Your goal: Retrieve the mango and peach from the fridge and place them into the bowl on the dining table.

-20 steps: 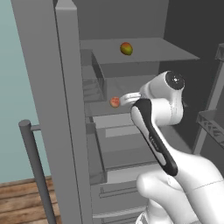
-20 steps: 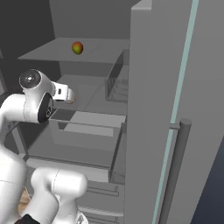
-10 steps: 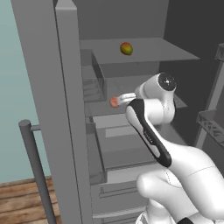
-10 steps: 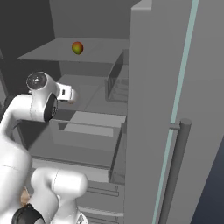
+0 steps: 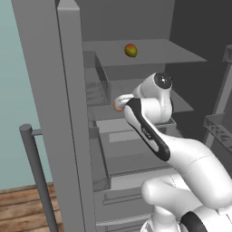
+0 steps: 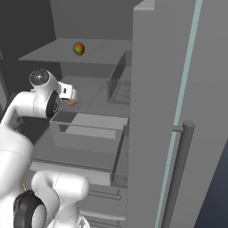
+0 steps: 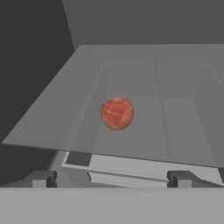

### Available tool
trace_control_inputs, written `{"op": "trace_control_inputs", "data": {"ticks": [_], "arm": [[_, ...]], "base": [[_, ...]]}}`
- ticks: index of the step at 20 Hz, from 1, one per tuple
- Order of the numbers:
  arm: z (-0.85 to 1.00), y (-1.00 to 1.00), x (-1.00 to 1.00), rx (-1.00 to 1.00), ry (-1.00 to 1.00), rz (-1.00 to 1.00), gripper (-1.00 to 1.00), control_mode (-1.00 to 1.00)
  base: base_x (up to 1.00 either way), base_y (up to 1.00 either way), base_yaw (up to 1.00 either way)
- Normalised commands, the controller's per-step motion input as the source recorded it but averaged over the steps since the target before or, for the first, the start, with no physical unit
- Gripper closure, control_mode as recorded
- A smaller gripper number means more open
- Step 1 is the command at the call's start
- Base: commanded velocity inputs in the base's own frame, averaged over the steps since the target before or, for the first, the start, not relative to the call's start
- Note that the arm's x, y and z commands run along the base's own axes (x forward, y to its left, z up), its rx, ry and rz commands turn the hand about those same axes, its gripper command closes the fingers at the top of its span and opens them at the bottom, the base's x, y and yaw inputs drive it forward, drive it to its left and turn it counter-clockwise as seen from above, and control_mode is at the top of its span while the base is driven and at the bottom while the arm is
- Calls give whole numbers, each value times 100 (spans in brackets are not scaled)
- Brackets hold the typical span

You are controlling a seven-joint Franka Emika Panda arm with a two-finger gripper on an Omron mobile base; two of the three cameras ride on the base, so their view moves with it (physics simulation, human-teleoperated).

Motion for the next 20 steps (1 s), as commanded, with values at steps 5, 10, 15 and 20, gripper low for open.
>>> {"op": "trace_control_inputs", "data": {"ticks": [5, 10, 15, 20], "arm": [[-20, 0, 29, 0, 5, 0, -100, -100], [-23, 0, 29, 0, 3, 0, -100, -100], [-19, 2, 27, 0, 1, 0, -100, -100], [-12, 7, 26, 0, 0, 0, -100, -100]], "base": [[0, 0, 0], [0, 0, 0], [0, 0, 0], [0, 0, 0]]}}
